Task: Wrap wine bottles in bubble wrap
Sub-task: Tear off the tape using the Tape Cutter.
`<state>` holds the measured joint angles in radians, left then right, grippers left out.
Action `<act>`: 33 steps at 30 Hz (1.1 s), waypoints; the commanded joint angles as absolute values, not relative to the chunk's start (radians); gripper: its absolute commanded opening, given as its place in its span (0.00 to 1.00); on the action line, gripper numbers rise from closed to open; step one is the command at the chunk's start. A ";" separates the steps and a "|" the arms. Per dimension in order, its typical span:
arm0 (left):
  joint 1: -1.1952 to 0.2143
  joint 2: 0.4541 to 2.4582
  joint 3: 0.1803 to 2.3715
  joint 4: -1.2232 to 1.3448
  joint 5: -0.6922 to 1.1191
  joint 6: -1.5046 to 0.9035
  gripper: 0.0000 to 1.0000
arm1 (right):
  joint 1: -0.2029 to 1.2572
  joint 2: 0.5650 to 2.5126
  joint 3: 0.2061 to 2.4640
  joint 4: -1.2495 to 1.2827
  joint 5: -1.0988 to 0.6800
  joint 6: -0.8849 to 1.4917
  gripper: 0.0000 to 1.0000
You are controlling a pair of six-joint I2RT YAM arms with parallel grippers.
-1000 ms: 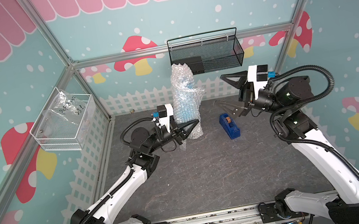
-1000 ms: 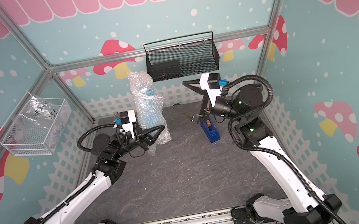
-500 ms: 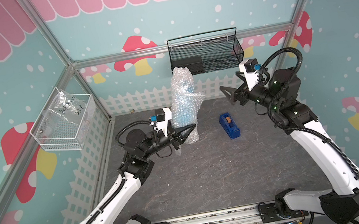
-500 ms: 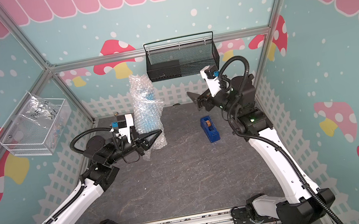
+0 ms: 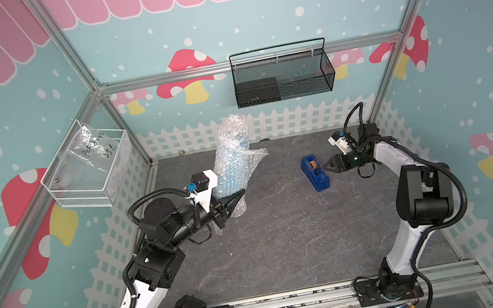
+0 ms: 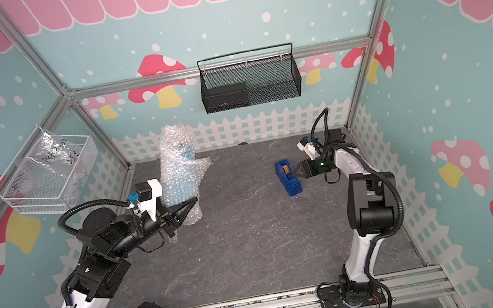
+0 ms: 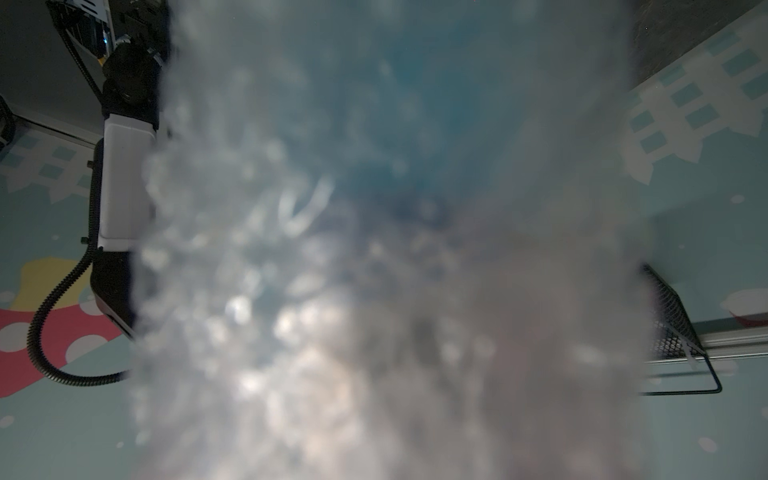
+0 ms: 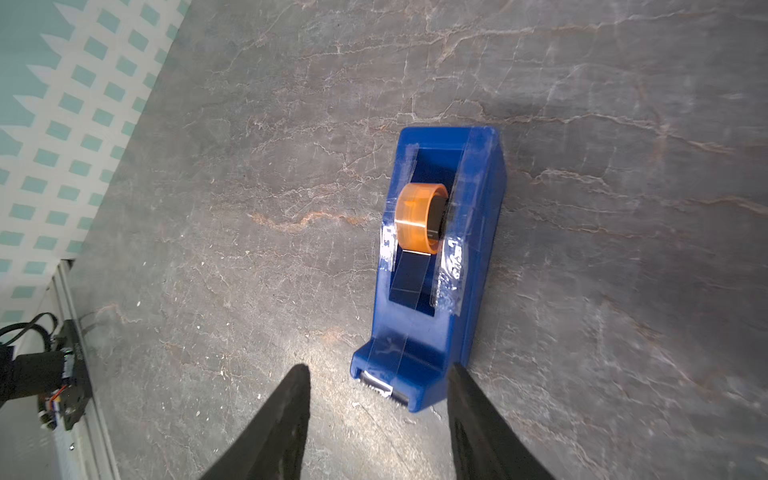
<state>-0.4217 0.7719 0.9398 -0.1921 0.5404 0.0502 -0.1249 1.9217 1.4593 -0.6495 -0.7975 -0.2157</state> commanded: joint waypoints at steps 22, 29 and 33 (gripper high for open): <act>-0.324 0.747 0.892 -0.097 0.549 0.064 0.00 | -0.118 2.131 1.597 -0.772 -0.935 -0.312 0.41; -0.322 0.740 0.882 -0.092 0.545 0.066 0.00 | -0.106 2.154 1.598 -0.765 -0.950 -0.306 0.40; -0.319 0.736 0.879 -0.089 0.543 0.066 0.00 | -0.106 2.155 1.597 -0.766 -0.979 -0.311 0.39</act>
<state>-0.3275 0.7689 0.8623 -0.2123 0.5411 0.0563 -0.1108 2.1384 1.5871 -0.7509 -0.9352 -0.2794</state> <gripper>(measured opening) 0.352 0.391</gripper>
